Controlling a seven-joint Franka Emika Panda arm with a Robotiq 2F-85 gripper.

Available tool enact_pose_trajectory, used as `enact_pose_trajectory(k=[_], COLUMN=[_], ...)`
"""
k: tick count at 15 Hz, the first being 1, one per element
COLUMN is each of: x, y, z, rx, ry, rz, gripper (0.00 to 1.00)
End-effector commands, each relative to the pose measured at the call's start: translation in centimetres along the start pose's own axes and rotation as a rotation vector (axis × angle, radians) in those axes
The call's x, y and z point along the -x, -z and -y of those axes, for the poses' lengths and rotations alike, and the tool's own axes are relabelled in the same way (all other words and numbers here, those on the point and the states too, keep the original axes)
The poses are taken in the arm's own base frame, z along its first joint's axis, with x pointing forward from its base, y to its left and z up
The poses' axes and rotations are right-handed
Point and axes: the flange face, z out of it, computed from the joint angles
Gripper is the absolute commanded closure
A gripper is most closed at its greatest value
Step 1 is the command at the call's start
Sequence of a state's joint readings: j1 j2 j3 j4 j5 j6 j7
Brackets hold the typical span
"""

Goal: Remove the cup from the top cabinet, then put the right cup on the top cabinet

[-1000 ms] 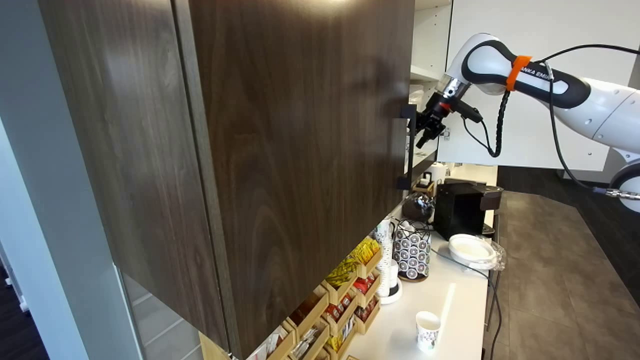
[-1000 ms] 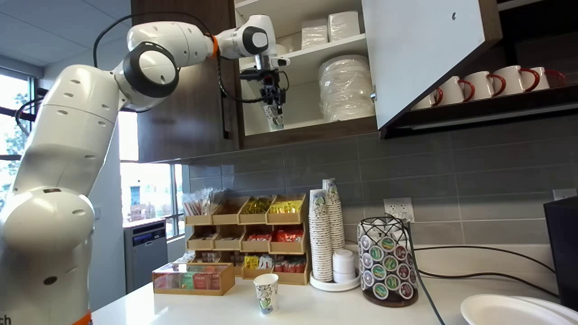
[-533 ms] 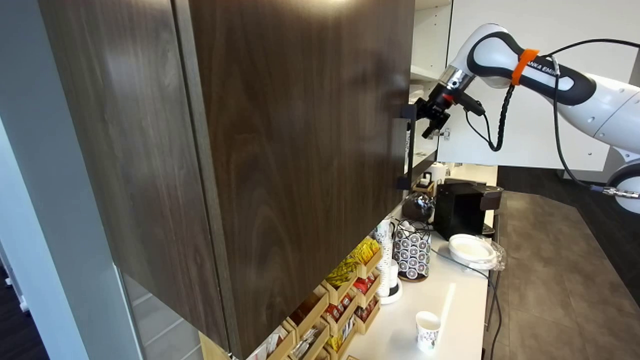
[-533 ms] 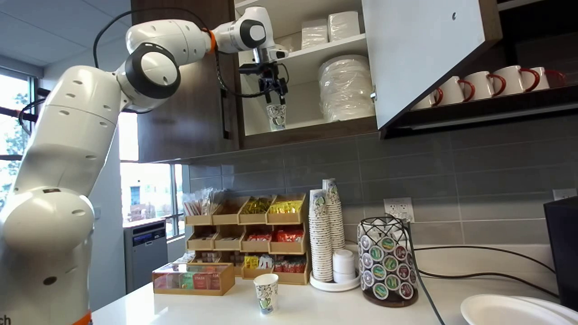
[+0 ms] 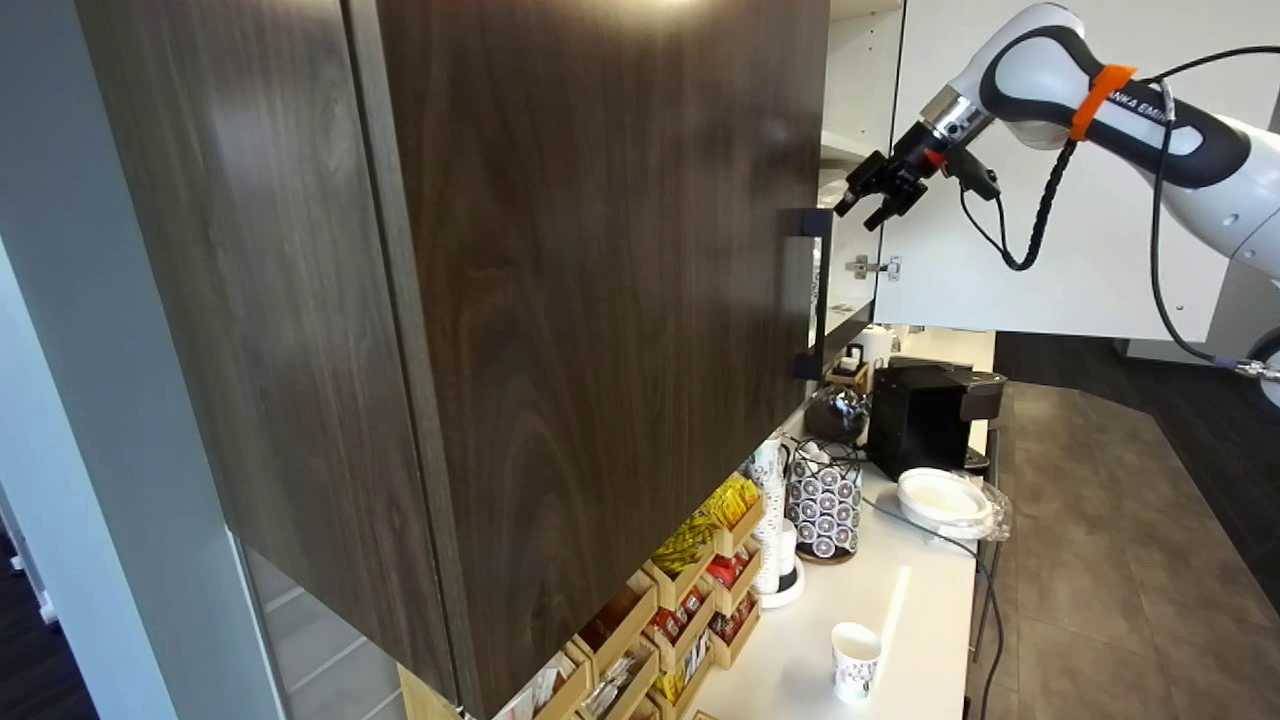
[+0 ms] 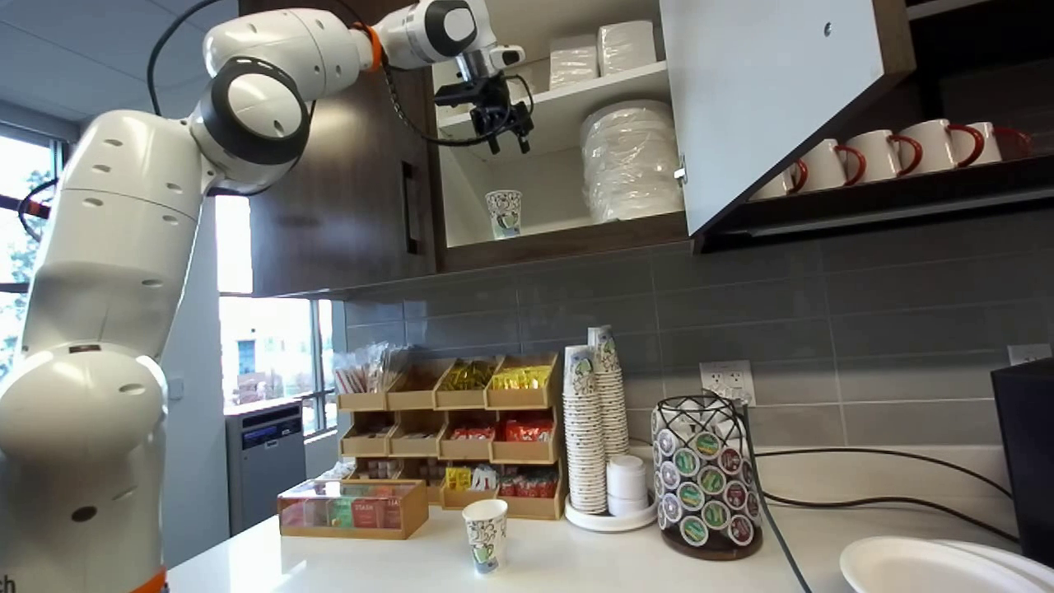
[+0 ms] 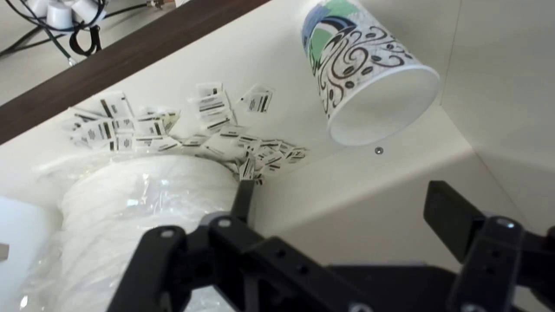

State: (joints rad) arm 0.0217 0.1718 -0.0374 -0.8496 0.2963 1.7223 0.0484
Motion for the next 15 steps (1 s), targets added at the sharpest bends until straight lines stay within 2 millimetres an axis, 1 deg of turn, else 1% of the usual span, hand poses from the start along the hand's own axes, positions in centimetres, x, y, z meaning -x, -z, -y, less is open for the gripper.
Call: enact_pose_trajectory(k=[1,4,8,10,15], x=[1.3,2.8,5.5,6.9,10.2], y=[3.2,5.4,7.2,7.7,8.0], z=[-0.6,-1.2,-2.3,-2.8,-4.1], rx=[-0.029,-0.047,-0.071,-0.088,-0.088], ry=[0.087,0.122,0.168,0.186,0.219], rz=[-0.036,-0.034,-0.021,-0.014,-0.005], gripper=[0.00,0.00,0.00,0.00,0.00])
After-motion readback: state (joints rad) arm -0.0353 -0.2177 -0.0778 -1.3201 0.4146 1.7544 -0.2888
